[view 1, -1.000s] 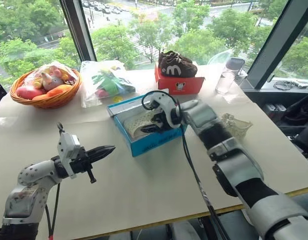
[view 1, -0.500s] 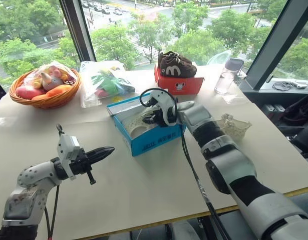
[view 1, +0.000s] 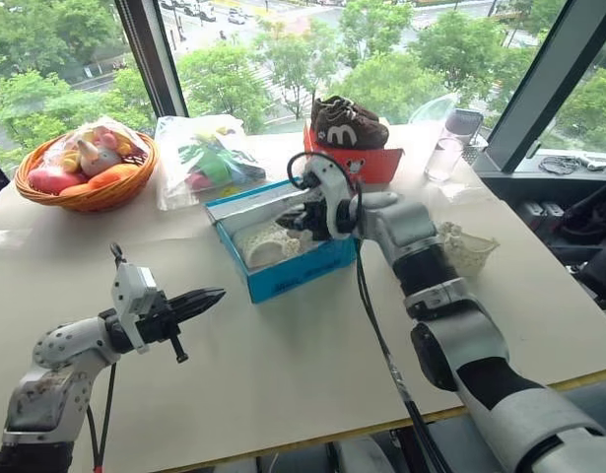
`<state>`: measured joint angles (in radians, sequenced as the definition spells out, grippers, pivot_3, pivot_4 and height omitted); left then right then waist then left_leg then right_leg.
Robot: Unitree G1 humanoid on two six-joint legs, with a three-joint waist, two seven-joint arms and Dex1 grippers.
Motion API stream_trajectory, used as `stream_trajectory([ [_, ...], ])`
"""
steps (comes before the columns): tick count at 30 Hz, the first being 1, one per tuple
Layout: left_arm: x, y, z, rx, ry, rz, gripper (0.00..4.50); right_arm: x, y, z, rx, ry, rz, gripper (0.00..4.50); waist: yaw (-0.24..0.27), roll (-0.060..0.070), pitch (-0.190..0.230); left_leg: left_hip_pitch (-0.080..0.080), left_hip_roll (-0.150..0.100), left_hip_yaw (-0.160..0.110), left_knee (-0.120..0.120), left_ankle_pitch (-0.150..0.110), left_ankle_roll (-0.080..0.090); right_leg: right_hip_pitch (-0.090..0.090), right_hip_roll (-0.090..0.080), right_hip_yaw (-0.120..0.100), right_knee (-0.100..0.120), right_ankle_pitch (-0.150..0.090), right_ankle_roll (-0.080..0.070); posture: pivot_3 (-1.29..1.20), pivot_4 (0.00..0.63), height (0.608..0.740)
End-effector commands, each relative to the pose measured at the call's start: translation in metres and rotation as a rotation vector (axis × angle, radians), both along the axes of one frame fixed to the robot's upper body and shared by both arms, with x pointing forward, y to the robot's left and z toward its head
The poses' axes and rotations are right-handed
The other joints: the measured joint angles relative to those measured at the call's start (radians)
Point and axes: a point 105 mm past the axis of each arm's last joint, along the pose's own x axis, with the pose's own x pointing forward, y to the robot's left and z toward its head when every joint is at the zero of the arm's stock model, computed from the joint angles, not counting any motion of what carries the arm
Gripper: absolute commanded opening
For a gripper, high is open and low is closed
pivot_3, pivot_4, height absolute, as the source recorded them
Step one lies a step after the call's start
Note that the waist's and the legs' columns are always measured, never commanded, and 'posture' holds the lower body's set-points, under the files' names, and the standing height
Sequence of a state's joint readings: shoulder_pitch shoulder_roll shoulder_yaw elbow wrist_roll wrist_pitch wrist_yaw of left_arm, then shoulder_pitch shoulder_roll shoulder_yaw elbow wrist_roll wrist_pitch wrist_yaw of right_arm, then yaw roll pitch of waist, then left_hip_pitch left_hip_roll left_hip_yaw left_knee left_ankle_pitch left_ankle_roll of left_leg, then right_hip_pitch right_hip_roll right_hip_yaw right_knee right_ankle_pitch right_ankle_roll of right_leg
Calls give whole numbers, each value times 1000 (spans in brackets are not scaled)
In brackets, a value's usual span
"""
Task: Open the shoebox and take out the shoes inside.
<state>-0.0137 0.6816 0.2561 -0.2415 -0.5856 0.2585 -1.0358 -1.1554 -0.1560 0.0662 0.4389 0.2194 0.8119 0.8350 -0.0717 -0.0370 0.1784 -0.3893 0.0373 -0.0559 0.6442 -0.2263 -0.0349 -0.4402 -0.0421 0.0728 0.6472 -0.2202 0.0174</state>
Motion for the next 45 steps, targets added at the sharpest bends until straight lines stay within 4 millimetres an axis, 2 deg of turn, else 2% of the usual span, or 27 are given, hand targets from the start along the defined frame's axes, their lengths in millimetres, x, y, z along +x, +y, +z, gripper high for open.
stream_trajectory([
  [1, -1, 2, 12, 19, -57, -3, 0, -19, -6, 45, 108, -86, 46, 594, 2, 0, 0, 0, 0, 0, 0, 0, 0, 0, 0, 0, 0, 0, 0, 0, 150, 740],
  [6, 0, 3, 12, 21, -57, -6, 0, -21, -12, 46, 97, -90, 20, 594, 2, 0, 0, 0, 0, 0, 0, 0, 0, 0, -1, -1, -1, 0, 0, 0, 150, 740],
  [8, 0, 3, 12, 23, -57, -8, 0, -17, -16, 37, 14, -113, -21, 594, 2, 0, 0, 0, 0, 0, 0, 0, 0, 0, 0, -1, -1, 0, 0, 0, 150, 740],
  [11, 0, 2, 12, 23, -56, -10, 0, 3, -29, 15, -111, -91, -163, 594, 2, 0, 0, 0, 0, 0, 0, 0, 0, 0, 0, -1, -1, 0, 1, 0, 150, 740],
  [13, 1, 2, 11, 27, -52, -10, 0, 4, -34, 1, -173, -80, -175, 594, 1, 0, 0, 0, 0, 0, 0, 0, 0, 0, 0, -1, -1, 0, 1, 0, 150, 740],
  [16, 0, 2, 8, 28, -46, -14, 0, -6, -31, -11, -209, -56, -132, 1287, 1, 0, 0, 0, 0, 0, 0, 0, 0, 0, 0, 0, -1, 0, 0, 0, 150, 740],
  [19, 0, 1, 8, 26, -42, -17, 0, -15, -24, -20, -251, -46, -85, 2336, -1, 0, 0, -1, 0, 0, 0, 0, 0, 0, 0, 0, -1, 0, 0, 0, 150, 740],
  [25, 1, -1, 6, 27, -36, -27, 0, -17, -12, -29, -312, -19, -44, 4298, 1, 0, 0, 0, 0, 0, 0, 0, 0, 0, 0, -1, -1, -1, 1, 0, 150, 740],
  [26, 1, -1, 6, 26, -35, -27, 0, -18, -9, -29, -317, -18, -38, 4408, 1, 0, 0, 0, 0, 0, 0, 0, 0, 0, 0, -1, -1, -1, 1, 0, 150, 740],
  [31, 1, -3, 5, 26, -32, -30, 0, -10, 1, -36, -337, 27, -43, 4408, 0, 0, 0, 0, 0, 0, 0, 0, 0, 0, 0, -1, -1, 0, 0, 0, 150, 740],
  [40, 2, -5, 4, 23, -30, -39, 0, 17, -7, -89, -434, 217, -182, 4408, 0, 0, 0, 2, 0, 0, 0, 0, 0, 2, 0, -1, -1, 0, 0, 0, 150, 740],
  [45, 3, -6, 6, 19, -34, -43, 0, 27, -12, -107, -484, 192, -241, 4408, 0, -1, -1, 10, 0, 0, 0, 0, 0, 10, 0, -1, -1, -2, 4, 0, 150, 740],
])
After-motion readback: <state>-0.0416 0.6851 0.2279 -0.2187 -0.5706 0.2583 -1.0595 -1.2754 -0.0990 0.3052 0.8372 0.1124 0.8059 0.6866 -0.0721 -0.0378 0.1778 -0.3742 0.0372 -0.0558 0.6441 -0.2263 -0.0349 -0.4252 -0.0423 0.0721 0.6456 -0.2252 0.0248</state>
